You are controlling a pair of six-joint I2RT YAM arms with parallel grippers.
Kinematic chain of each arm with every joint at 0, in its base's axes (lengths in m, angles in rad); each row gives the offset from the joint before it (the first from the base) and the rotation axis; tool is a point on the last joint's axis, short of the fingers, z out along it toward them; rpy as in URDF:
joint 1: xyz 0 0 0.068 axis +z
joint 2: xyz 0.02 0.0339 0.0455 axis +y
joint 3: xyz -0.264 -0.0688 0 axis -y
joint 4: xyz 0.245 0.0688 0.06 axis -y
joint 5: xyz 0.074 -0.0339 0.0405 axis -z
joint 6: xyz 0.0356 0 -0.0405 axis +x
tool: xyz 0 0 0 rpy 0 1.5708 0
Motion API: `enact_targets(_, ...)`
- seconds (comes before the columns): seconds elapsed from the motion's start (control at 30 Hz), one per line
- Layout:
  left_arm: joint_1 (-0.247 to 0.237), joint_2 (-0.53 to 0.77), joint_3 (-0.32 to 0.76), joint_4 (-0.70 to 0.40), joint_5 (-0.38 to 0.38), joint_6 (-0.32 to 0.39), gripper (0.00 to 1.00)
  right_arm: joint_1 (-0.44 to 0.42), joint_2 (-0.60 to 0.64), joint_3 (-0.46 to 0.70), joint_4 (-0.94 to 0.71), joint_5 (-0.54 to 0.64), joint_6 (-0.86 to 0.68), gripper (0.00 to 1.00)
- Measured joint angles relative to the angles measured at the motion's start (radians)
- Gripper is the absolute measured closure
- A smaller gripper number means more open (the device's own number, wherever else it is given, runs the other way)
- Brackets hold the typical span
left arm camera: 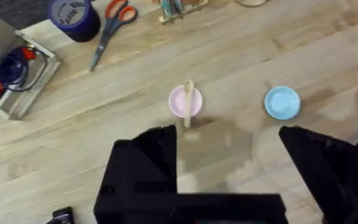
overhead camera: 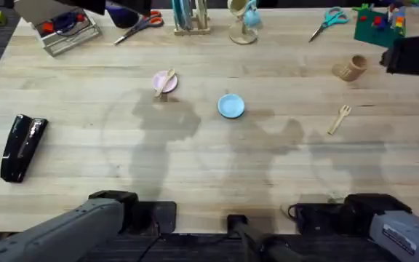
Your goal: Pick up a utensil and set it on the pink plate, then put the other utensil in the container.
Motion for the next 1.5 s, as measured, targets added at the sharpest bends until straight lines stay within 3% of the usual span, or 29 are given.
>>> enact_targets(0.1,0.0,0.0,0.0,-0.01,0.04,0.003,0.007,0.0,0.0,0.0,-0.001,0.0,0.0,0.005)
enact_targets(0.33,0.0,0.0,0.0,-0.049,0.212,0.098,0.007,0.0,0.0,0.0,-0.022,0.0,0.0,0.005)
enact_targets(0.47,0.0,0.0,0.0,-0.057,0.258,0.124,0.007,0.0,0.0,0.0,-0.026,0.005,0.048,0.005)
enact_targets(0.67,0.0,0.0,0.0,-0.057,0.282,0.136,0.007,0.0,0.0,0.0,-0.057,0.107,0.324,0.005)
enact_targets(0.93,0.0,0.004,0.0,-0.06,0.284,0.137,0.007,-0.002,0.025,0.004,-0.24,0.284,0.8,0.005)
enact_targets(1.13,0.0,0.01,0.0,-0.059,0.284,0.137,0.008,-0.002,0.141,0.005,-0.256,0.321,0.908,0.005)
enact_targets(1.17,0.0,0.01,0.0,-0.059,0.284,0.137,0.007,-0.002,0.232,0.005,-0.253,0.329,0.938,0.006)
enact_targets(1.47,0.0,0.01,0.0,-0.059,0.284,0.14,0.008,-0.002,0.384,0.005,-0.231,0.333,0.94,0.007)
enact_targets(1.5,0.0,0.01,0.0,-0.059,0.284,0.14,0.007,-0.002,0.401,-0.02,-0.165,0.331,0.935,0.008)
